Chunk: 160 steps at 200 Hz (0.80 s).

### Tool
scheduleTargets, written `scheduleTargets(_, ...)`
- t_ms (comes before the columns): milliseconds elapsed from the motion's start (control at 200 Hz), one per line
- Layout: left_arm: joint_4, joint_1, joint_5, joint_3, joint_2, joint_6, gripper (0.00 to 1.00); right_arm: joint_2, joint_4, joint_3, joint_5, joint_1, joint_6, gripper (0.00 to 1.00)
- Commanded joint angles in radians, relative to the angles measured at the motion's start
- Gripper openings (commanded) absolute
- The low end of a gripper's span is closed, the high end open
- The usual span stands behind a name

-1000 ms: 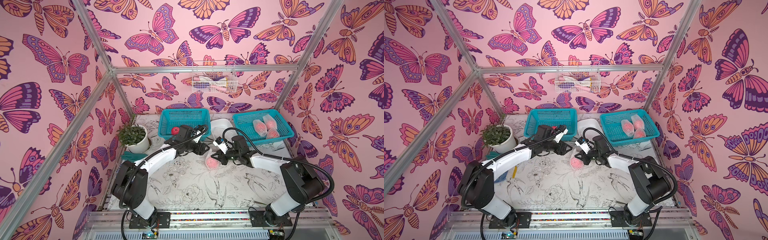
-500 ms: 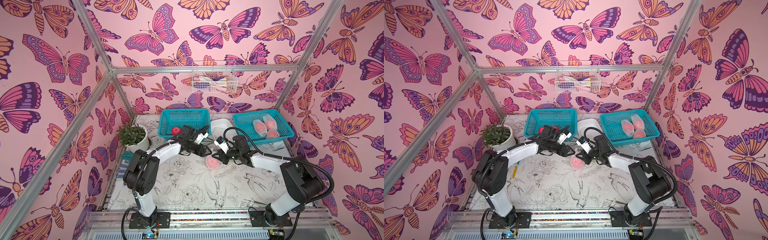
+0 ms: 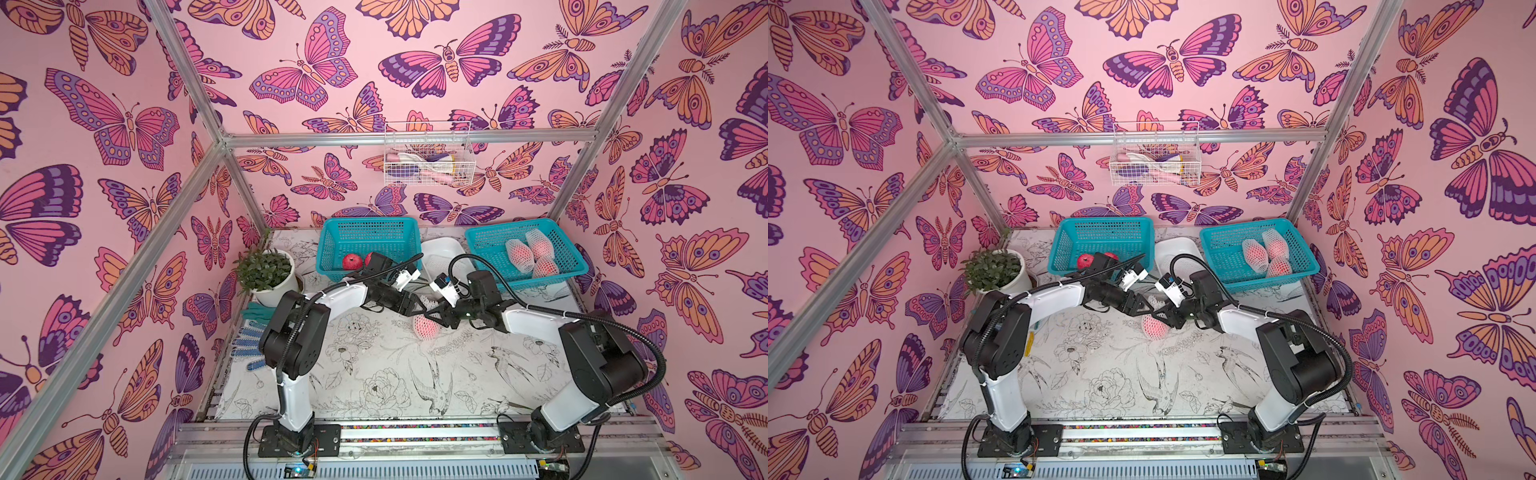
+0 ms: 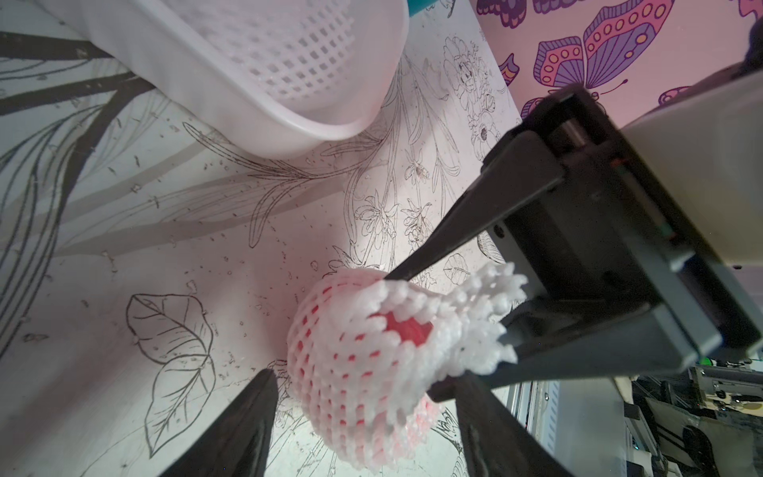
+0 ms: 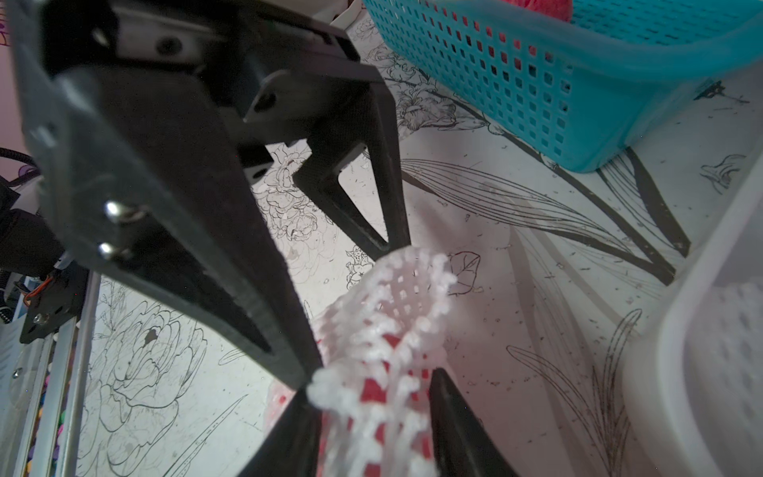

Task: Remove foam nets from apples
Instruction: Remove the foam net from the apple.

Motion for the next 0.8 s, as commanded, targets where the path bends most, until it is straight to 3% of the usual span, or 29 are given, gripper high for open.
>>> scheduleTargets(0, -0.009, 0.000, 0.027, 0.033, 0.027, 0.022, 0.71, 0.010, -0.053, 0.032, -0.017, -0.011, -0.042, 0.46)
scheduleTargets(426, -0.035, 0.001, 0.106, 0.116, 0.095, 0.031, 0.57, 0.045, -0.066, 0.079, -0.022, -0.031, -0.042, 0.48)
scheduleTargets(631, -0.049, 0.003, 0.111, 0.139, 0.120, 0.031, 0.32, 0.052, -0.078, 0.096, -0.016, -0.034, -0.040, 0.50)
scheduleTargets(796, -0.057, 0.002, 0.102, 0.154, 0.131, 0.028, 0.15, 0.036, -0.094, 0.093, 0.001, -0.038, -0.036, 0.62)
